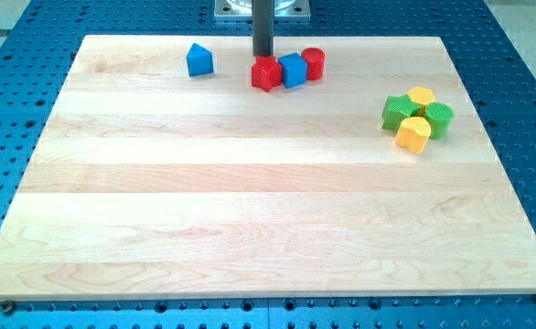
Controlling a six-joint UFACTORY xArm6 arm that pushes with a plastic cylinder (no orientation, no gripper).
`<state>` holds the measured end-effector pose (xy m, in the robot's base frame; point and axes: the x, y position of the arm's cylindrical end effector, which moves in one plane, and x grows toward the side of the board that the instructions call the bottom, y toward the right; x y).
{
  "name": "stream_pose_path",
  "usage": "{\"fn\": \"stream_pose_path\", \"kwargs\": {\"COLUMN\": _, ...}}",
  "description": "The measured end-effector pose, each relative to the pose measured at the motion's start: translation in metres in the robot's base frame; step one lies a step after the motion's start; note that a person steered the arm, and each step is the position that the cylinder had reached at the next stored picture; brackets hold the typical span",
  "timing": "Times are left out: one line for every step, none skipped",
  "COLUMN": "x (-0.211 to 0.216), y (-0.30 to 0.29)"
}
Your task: Push the triangle to the top left of the board
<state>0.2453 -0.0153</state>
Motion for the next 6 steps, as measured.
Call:
{"fn": "stream_pose_path", "kwargs": {"x": 0.004, "y": -0.087}}
{"fn": "stream_pose_path", "kwargs": {"x": 0.009, "y": -0.134}}
{"fn": "stream_pose_path", "kwargs": {"x": 0.028, "y": -0.097}}
{"fn": "stream_pose_path", "kwargs": {"x": 0.031, "y": -0.099}}
{"fn": "stream_pose_path", "kwargs": {"x": 0.032, "y": -0.174}}
{"fn": "stream_pose_path", "kwargs": {"x": 0.054, "y": -0.211}}
